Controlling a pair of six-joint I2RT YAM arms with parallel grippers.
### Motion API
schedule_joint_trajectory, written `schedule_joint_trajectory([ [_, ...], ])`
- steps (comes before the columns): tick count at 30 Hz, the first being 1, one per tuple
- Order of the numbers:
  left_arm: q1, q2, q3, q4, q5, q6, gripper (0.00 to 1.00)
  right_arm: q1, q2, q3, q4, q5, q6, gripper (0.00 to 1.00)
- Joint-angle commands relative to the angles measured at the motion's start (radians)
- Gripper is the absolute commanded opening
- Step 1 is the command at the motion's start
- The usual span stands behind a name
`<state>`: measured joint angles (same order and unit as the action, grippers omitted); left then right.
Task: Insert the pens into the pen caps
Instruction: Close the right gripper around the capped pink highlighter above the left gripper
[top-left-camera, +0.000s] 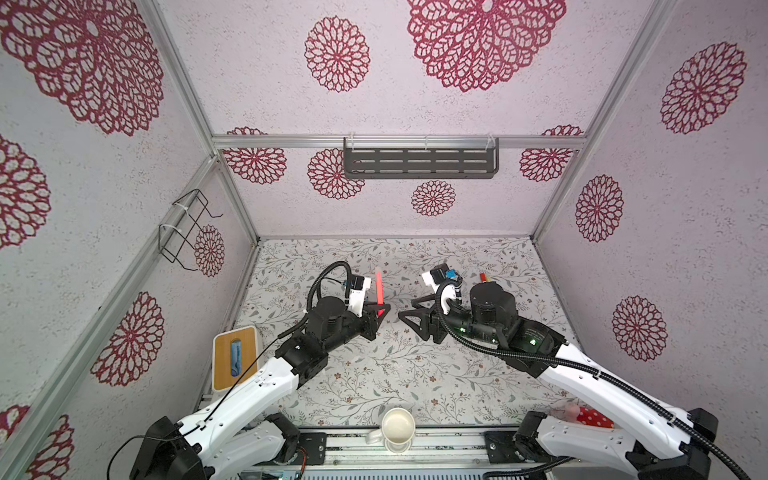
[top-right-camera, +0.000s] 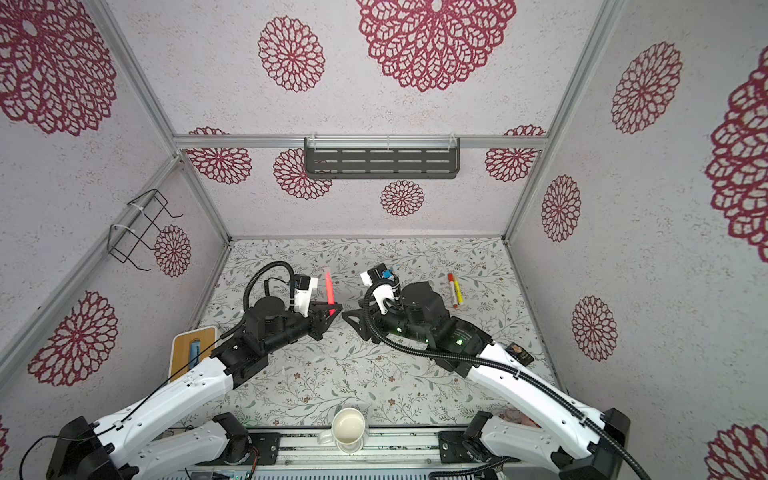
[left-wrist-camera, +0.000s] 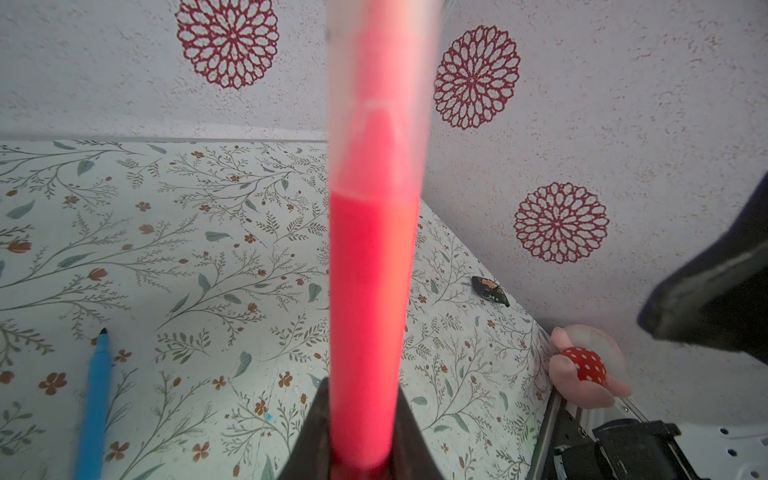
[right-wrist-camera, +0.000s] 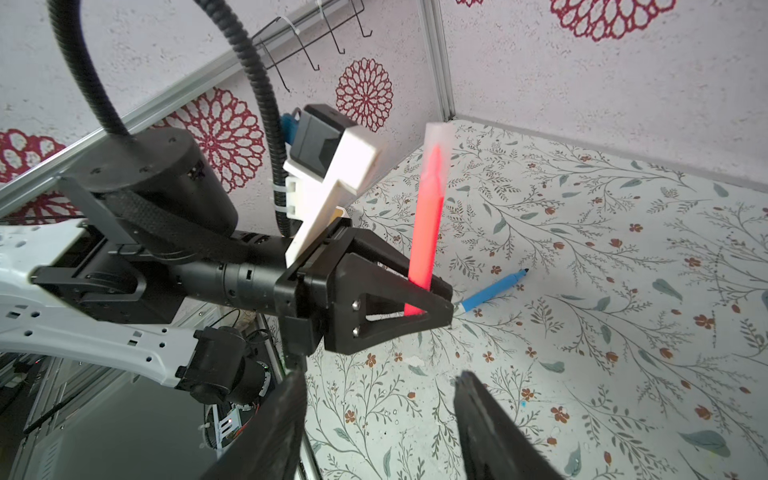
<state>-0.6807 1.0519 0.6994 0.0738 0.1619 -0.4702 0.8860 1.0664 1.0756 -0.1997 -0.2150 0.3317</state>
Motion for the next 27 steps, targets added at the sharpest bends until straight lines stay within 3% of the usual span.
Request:
schedule_joint_trajectory([
  [1,-0.030,-0.023,0.035,-0.014,-0.042,0.029,0.00,-0.009,-0.005,0.003,0.042,0.002,0.025,0.61],
  [27,-0.122,-0.004,0.052,0.013,-0.065,0.044,0.00,-0.017,0.001,-0.043,0.081,-0.011,0.066,0.63],
])
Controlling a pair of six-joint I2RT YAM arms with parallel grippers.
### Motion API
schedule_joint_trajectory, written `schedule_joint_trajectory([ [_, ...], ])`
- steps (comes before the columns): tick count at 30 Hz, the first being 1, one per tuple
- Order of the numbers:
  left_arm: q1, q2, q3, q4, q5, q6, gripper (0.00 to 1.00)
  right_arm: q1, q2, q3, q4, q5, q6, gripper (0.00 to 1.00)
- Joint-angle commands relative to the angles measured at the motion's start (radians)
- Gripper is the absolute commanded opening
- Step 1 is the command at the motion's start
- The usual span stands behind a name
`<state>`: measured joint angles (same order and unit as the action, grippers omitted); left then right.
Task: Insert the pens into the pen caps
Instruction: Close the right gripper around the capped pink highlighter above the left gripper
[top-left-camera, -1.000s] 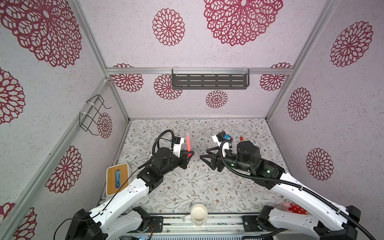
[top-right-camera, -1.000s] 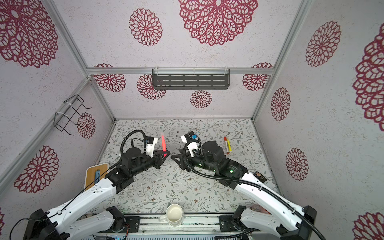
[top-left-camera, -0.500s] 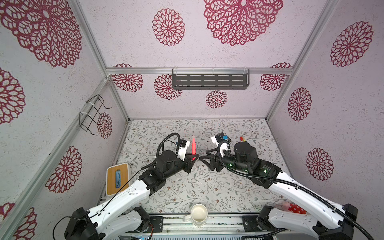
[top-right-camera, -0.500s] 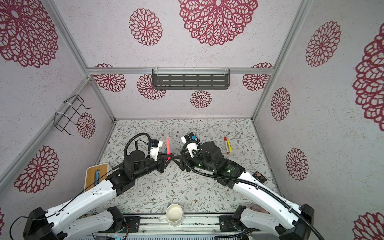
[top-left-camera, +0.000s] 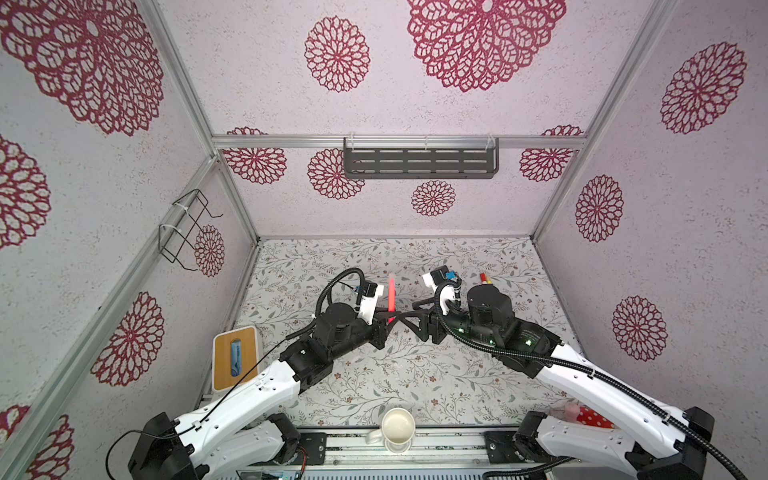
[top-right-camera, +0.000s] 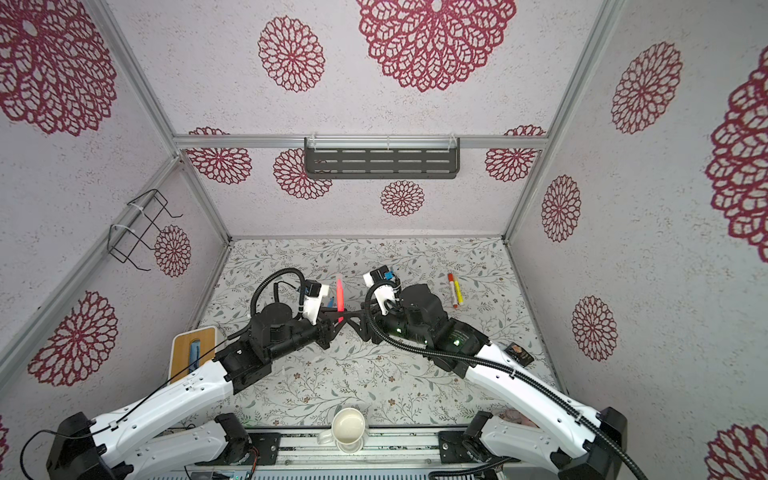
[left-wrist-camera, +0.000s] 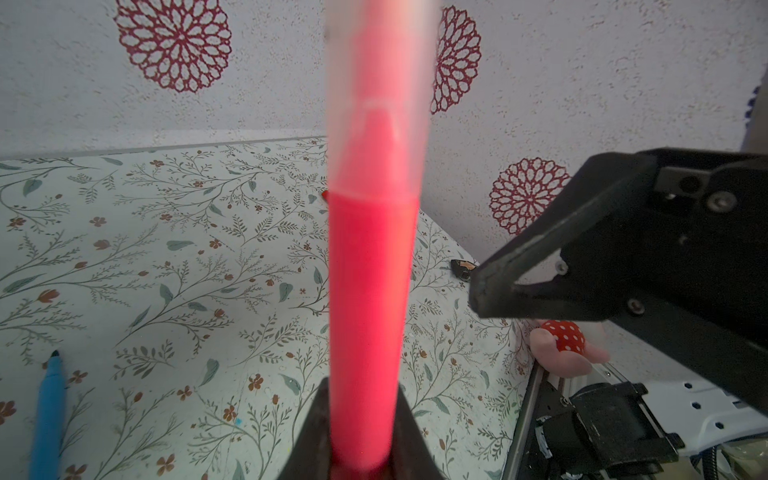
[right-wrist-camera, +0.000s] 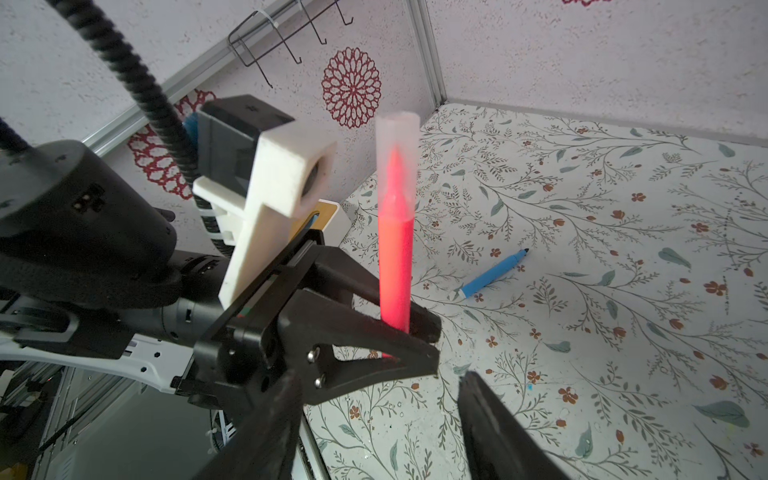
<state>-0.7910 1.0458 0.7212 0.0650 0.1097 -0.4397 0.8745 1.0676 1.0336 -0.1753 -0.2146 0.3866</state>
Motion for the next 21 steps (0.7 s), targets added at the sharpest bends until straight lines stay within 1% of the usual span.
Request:
schedule_joint_trajectory([
  [1,-0.012,0.003,0.030,0.024,-0.013,0.013,0.00,-0.006,0.001,-0.002,0.063,-0.015,0.013,0.63],
  [8,-0.020,0.006,0.038,0.028,-0.011,0.013,0.00,-0.006,0.028,0.003,0.088,-0.038,0.011,0.60],
  [21,-0.028,0.006,0.049,0.031,0.002,0.015,0.00,-0.015,0.096,0.062,0.092,-0.040,-0.004,0.53],
])
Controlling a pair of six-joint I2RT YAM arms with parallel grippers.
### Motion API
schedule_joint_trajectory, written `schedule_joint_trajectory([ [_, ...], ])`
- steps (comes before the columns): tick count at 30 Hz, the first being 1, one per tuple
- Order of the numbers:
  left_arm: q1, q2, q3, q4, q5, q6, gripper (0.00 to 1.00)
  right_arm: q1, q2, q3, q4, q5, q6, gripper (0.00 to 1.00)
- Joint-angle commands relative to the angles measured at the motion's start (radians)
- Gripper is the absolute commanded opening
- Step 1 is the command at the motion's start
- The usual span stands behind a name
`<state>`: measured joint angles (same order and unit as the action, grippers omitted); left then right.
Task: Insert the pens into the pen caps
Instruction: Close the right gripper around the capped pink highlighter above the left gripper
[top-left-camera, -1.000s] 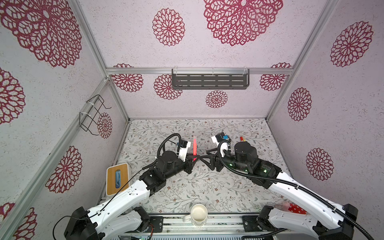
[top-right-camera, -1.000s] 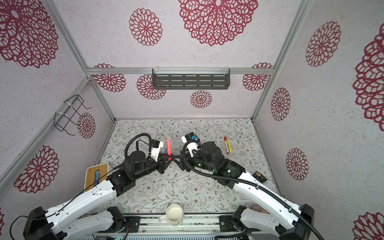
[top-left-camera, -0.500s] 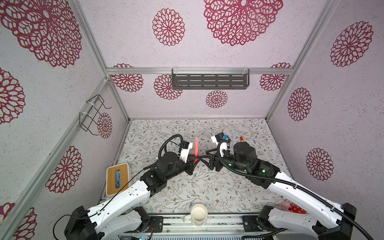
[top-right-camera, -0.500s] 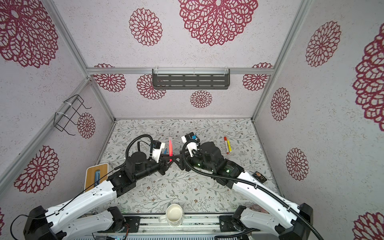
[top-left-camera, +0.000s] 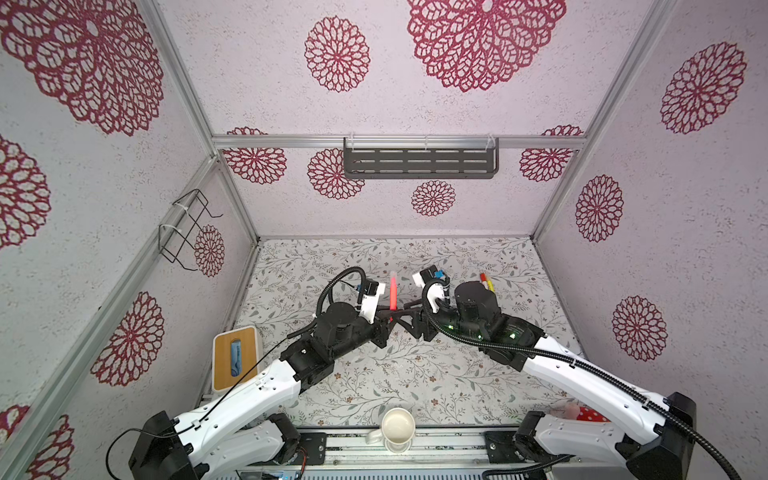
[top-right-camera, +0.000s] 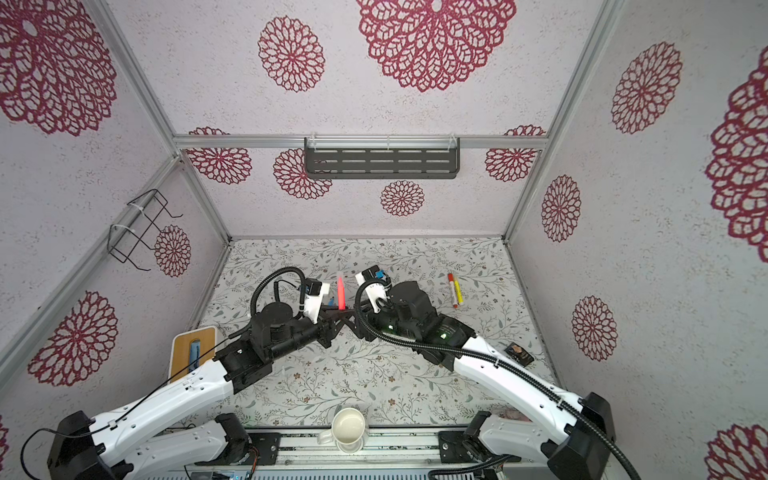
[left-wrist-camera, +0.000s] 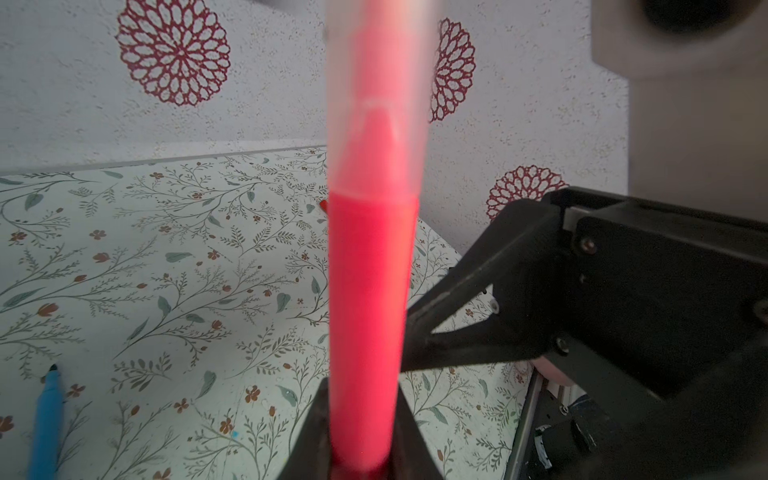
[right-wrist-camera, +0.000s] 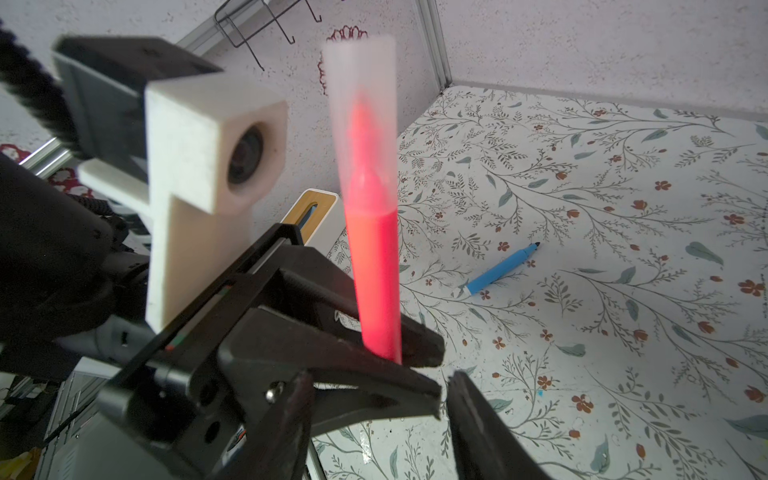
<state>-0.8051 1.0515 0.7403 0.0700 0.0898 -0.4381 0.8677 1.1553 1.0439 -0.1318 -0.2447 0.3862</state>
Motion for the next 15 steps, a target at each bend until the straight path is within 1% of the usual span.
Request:
schedule_joint_trajectory([
  [1,-0.016,0.001,0.030,0.026,0.022,0.013,0.00,-0.009,0.011,0.055,0.050,-0.013,-0.003,0.52],
  [5,-0.017,-0.001,0.029,0.024,0.022,0.013,0.00,-0.010,0.016,0.072,0.050,-0.021,-0.004,0.50],
  [12,-0.019,-0.004,0.031,0.028,0.027,0.012,0.00,-0.016,0.023,0.091,0.052,-0.025,-0.007,0.49],
  [15,-0.023,0.000,0.033,0.028,0.033,0.013,0.00,-0.018,0.038,0.096,0.059,-0.034,-0.004,0.46],
])
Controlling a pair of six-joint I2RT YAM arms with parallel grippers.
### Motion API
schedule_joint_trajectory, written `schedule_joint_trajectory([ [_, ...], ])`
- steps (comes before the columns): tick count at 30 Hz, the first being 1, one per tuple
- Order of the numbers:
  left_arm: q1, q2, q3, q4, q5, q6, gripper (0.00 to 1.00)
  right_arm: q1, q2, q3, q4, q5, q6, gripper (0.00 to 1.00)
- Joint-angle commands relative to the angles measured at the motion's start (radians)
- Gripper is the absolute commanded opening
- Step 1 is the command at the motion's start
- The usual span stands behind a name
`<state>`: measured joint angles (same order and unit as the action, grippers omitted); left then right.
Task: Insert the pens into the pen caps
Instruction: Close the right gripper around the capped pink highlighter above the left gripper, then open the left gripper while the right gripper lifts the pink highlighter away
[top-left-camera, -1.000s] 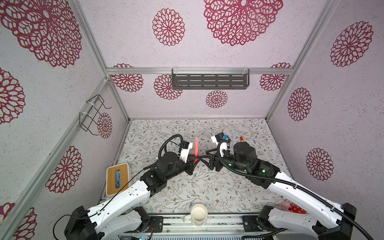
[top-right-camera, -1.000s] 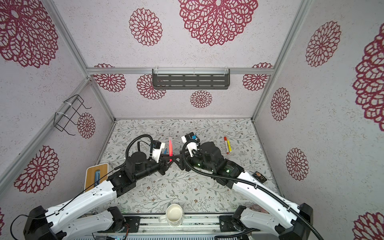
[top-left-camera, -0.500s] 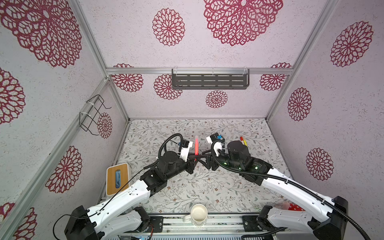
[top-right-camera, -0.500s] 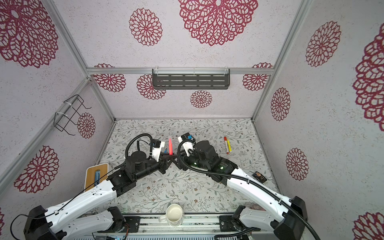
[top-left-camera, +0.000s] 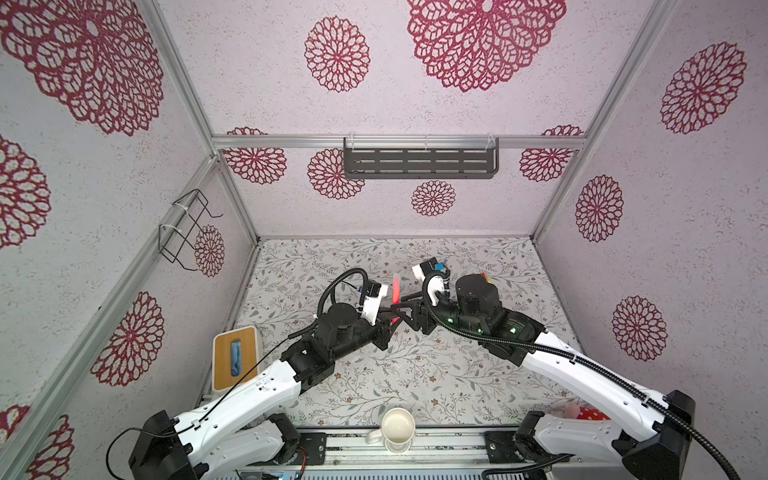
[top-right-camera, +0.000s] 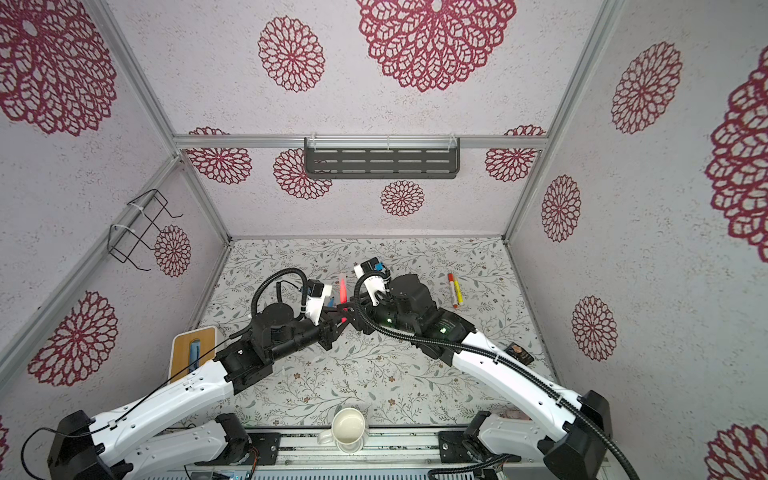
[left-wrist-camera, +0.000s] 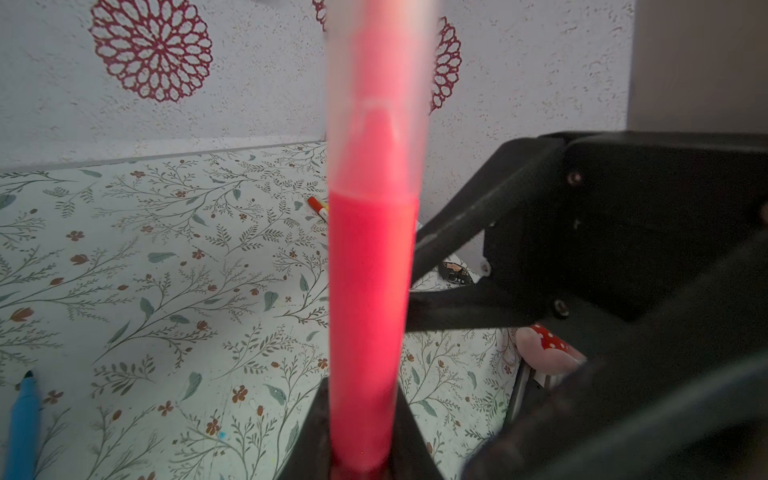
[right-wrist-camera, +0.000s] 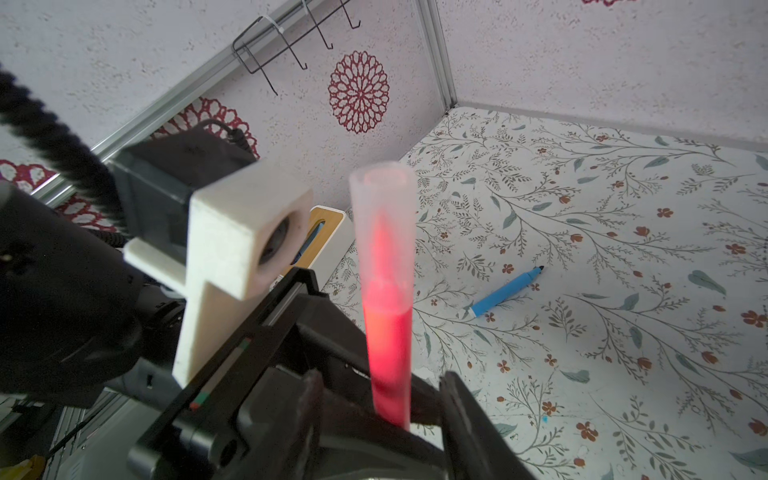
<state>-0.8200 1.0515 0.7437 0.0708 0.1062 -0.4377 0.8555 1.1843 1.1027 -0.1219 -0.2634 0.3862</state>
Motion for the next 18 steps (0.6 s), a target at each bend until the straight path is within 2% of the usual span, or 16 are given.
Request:
schedule_joint_trajectory([
  [1,-0.008,0.000,0.029,0.027,0.017,0.013,0.00,-0.007,0.014,0.037,0.053,-0.016,-0.004,0.45],
  [10,-0.010,-0.006,0.025,0.027,0.015,0.017,0.00,-0.009,0.034,0.025,0.070,-0.020,0.013,0.32],
  [18,-0.010,0.010,0.025,0.031,0.029,0.019,0.00,-0.013,0.038,0.013,0.076,-0.020,0.014,0.09],
])
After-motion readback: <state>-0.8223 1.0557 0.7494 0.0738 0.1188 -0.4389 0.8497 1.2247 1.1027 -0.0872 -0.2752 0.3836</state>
